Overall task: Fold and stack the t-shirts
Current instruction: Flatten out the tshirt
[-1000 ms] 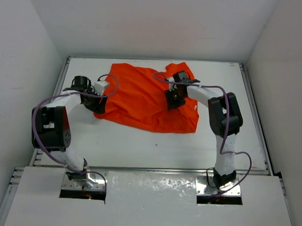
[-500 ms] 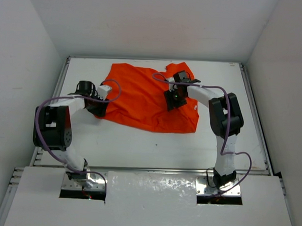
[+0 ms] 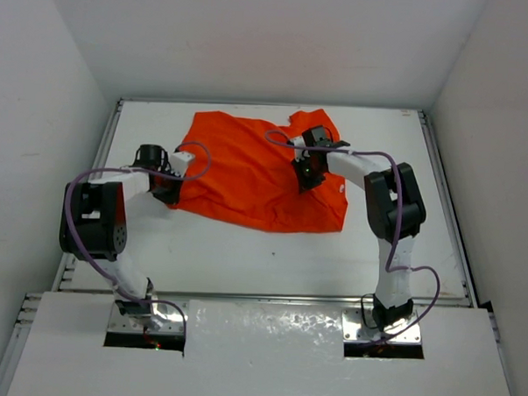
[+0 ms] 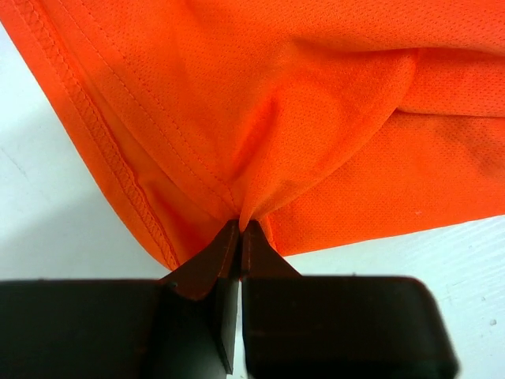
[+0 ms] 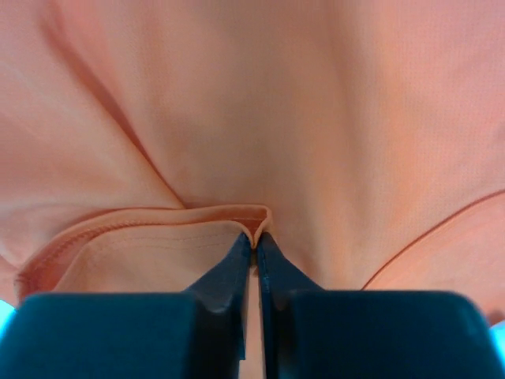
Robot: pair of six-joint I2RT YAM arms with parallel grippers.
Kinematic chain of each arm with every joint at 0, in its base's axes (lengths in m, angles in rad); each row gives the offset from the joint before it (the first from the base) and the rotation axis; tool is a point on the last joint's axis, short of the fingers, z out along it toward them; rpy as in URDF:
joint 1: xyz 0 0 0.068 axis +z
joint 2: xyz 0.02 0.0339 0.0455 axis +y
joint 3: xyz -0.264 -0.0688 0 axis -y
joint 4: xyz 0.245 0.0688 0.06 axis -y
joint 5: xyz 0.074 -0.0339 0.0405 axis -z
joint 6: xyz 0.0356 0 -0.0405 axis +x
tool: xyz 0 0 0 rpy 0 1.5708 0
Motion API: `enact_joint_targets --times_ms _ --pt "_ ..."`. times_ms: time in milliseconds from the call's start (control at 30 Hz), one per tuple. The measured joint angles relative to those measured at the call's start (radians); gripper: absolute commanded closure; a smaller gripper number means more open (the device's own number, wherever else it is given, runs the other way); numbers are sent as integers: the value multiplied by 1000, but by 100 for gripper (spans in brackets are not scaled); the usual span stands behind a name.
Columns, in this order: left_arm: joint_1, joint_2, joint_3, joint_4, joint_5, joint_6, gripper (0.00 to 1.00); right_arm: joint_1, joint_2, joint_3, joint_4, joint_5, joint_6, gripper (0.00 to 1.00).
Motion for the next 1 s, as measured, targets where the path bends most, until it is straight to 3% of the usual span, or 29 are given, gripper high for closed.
enact_joint_targets --times_ms 300,400,500,600,667,733,800,1000 --pt "2 -16 147 -79 16 -19 100 -1 -85 -12 61 34 5 100" --pt "8 -8 280 -108 47 -43 100 -23 -93 106 26 33 6 100" --pt "11 83 562 -146 79 -93 100 -85 7 443 -35 13 42 100" --pt "17 232 937 -153 114 -155 100 -193 99 807 10 -5 112 100" --pt "26 312 1165 -151 141 -198 100 -264 56 858 71 -7 131 100" --pt "32 336 1279 -113 178 -234 100 -327 -68 756 141 -1 134 100" --pt "36 298 1265 -61 227 -254 100 -352 -240 559 235 4 133 100" --pt "38 74 885 2 348 -178 100 -283 -729 -93 461 -27 75 100"
